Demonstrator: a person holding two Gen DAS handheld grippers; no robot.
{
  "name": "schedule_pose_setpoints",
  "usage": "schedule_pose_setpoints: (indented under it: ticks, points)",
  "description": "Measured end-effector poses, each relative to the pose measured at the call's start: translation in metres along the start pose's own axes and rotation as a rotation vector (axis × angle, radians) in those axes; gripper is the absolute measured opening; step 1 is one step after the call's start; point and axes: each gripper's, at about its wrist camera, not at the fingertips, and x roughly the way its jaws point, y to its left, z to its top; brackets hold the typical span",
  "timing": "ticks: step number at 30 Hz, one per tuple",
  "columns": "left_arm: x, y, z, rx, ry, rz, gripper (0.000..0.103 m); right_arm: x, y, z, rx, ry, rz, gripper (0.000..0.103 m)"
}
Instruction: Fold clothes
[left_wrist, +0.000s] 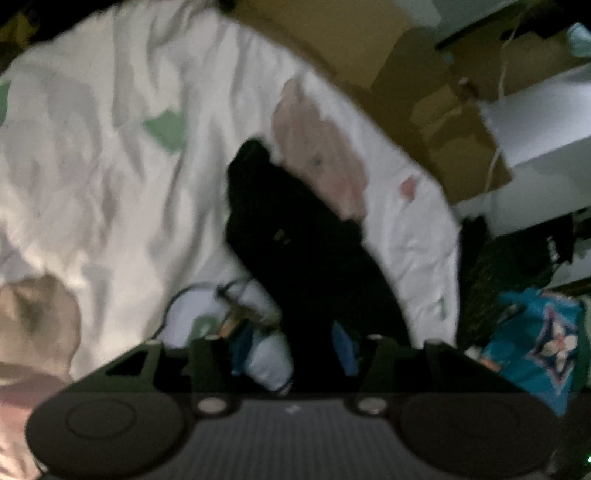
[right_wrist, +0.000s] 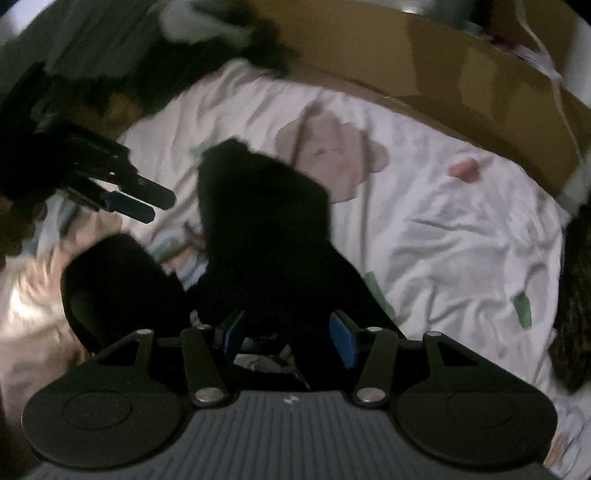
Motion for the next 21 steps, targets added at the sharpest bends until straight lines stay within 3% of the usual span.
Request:
schedule_pose_setpoints:
  ticks: [4,11,17,21]
  points:
    - [0.021,0.011,-0.019,0.016,0.106,-0.010,0.050,0.011,0.016,0.005,-0.089,0.022,0.006,0.057]
    - [0.036,0.016,-0.045,0.064,0.201,-0.029,0.050,0.023,0.040,0.017,-0.154,0.036,0.032,0.057]
    - [0.024,0.016,-0.036,0.055,0.162,-0.071,0.050,0.030,0.061,0.015,-0.219,0.063,0.052,0.057]
    - [0.022,0.011,-0.025,0.077,0.139,-0.094,0.050,0.035,0.065,0.009,-0.252,0.099,0.021,0.057]
